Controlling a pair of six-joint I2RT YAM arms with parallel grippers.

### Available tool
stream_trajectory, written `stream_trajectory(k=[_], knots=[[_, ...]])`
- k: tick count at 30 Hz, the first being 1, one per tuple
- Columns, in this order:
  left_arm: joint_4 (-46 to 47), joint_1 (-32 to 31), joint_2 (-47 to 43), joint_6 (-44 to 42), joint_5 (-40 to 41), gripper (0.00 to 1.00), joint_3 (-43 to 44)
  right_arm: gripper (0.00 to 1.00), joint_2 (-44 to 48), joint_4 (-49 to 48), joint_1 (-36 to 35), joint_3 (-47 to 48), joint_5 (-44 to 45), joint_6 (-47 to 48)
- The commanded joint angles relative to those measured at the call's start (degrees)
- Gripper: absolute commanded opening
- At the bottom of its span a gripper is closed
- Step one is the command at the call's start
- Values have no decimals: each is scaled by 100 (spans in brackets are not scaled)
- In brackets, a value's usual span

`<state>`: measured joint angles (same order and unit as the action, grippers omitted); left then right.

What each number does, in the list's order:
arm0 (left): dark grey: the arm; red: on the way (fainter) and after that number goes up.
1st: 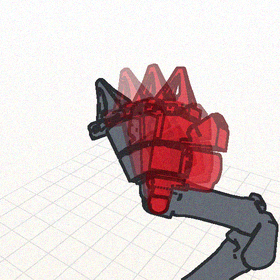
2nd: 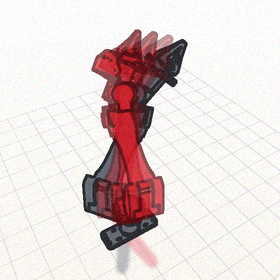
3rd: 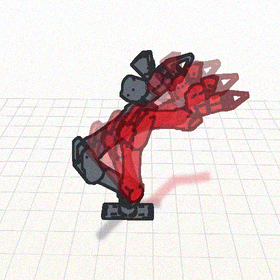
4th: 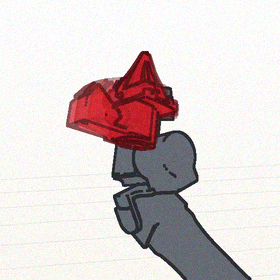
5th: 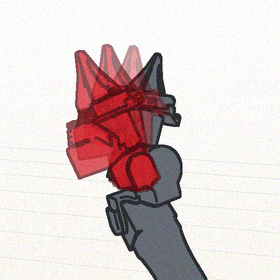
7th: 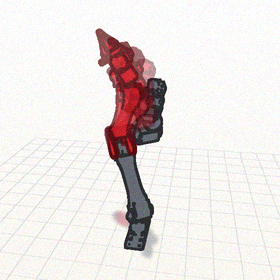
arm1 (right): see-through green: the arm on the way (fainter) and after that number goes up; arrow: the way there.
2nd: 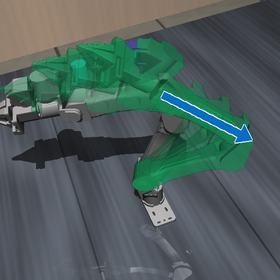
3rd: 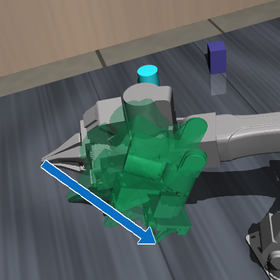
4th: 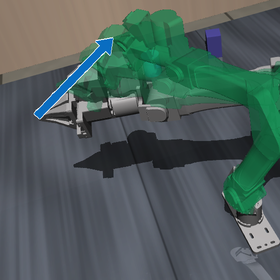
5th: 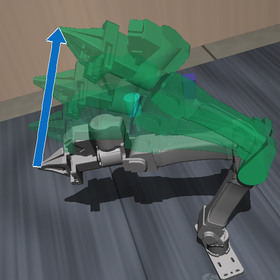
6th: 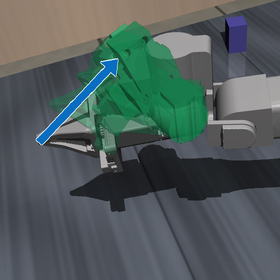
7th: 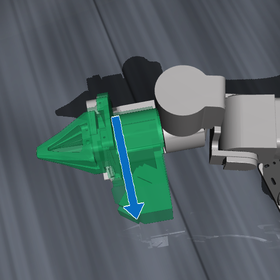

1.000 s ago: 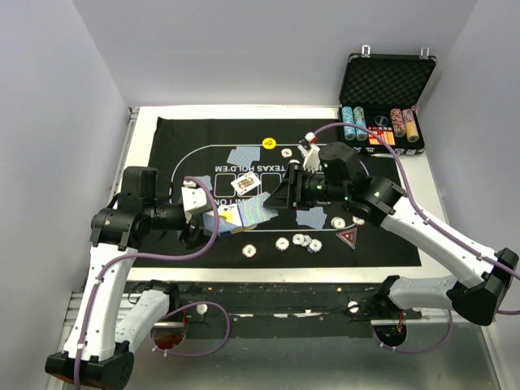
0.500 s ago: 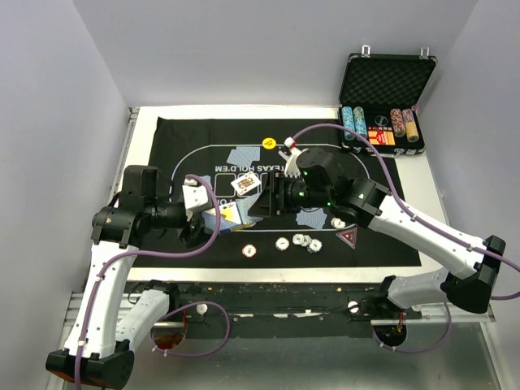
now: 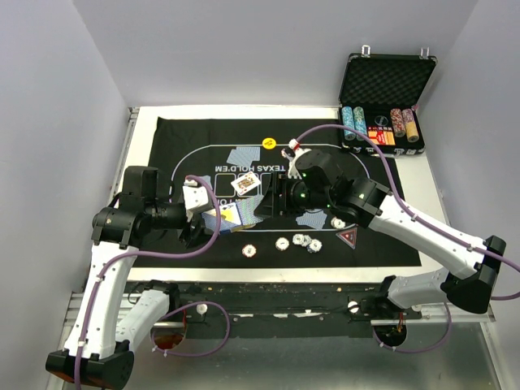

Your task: Distribute texas hold em gaming equipment

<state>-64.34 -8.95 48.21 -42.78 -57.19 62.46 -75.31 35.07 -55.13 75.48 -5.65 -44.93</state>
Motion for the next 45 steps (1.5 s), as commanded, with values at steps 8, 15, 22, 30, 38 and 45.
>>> stream_trajectory(k=[8,15,22,30,38,45], knots=[[149,25,-83,25,-161,20,38,50,-10,123,-50,204,292,124],[141,16,-118,25,-205,20,30,41,183,404,-32,116,732,133],[141,16,-118,25,-205,20,39,38,289,483,-32,160,785,107],[141,16,-145,16,-196,20,21,22,429,554,-41,283,855,54],[149,16,-162,25,-214,20,-14,4,570,554,-24,283,785,-104],[149,16,-189,25,-214,20,-5,3,587,624,-32,335,776,-69]])
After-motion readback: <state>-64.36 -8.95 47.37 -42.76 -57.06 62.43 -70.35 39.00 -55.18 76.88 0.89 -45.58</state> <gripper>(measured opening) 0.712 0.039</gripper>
